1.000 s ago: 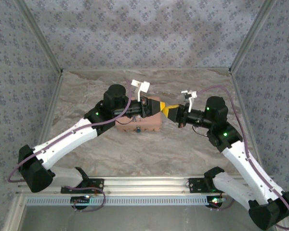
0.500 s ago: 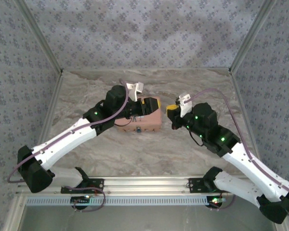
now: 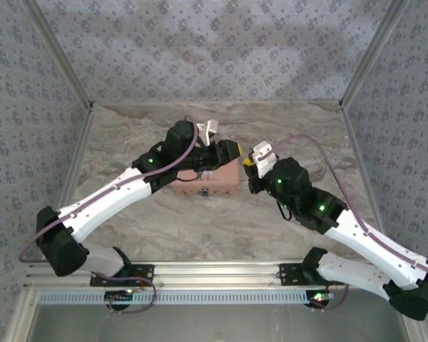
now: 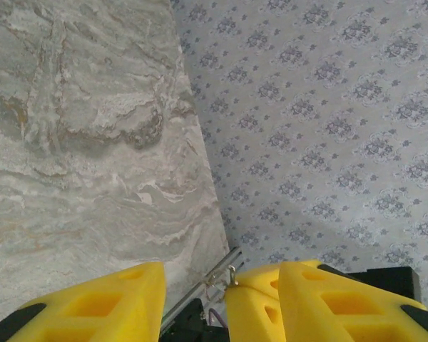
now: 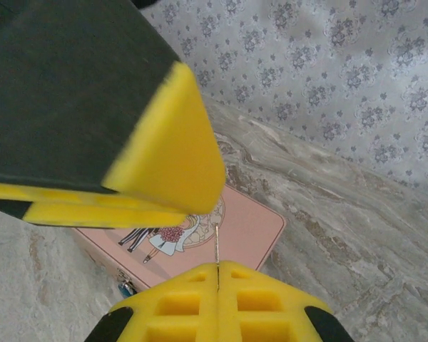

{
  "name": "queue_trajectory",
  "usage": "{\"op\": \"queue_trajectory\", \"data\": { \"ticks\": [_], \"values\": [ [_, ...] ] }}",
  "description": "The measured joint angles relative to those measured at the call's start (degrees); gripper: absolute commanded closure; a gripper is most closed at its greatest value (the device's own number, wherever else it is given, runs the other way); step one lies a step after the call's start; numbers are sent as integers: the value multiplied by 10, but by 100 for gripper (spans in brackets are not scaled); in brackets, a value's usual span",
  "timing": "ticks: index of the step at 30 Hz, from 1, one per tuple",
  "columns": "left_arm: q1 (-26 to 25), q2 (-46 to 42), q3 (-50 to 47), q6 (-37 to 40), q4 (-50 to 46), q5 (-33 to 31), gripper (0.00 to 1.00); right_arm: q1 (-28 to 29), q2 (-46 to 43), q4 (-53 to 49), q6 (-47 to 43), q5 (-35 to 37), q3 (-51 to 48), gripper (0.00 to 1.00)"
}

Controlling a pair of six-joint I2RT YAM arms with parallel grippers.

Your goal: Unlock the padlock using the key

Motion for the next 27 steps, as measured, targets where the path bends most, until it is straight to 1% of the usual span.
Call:
{"op": "queue_trajectory", "data": {
  "ticks": [8, 10, 13, 19, 23, 27],
  "values": [
    [0, 17, 12, -10, 0, 15, 65, 18, 14, 6, -18, 8, 0, 100],
    [0, 20, 17, -13, 0, 19, 70, 20, 16, 6, -21, 11, 0, 100],
    [0, 20, 19, -14, 0, 20, 76, 24, 17, 11, -26, 23, 0, 100],
    [0, 20, 19, -14, 0, 20, 81, 37, 19, 21, -41, 47, 0, 100],
    [0, 20, 19, -14, -8, 17, 92, 47, 22, 25, -51, 68, 0, 100],
    [1, 20, 19, -14, -11, 15, 96, 62, 27, 27, -66, 97, 0, 100]
  ]
}}
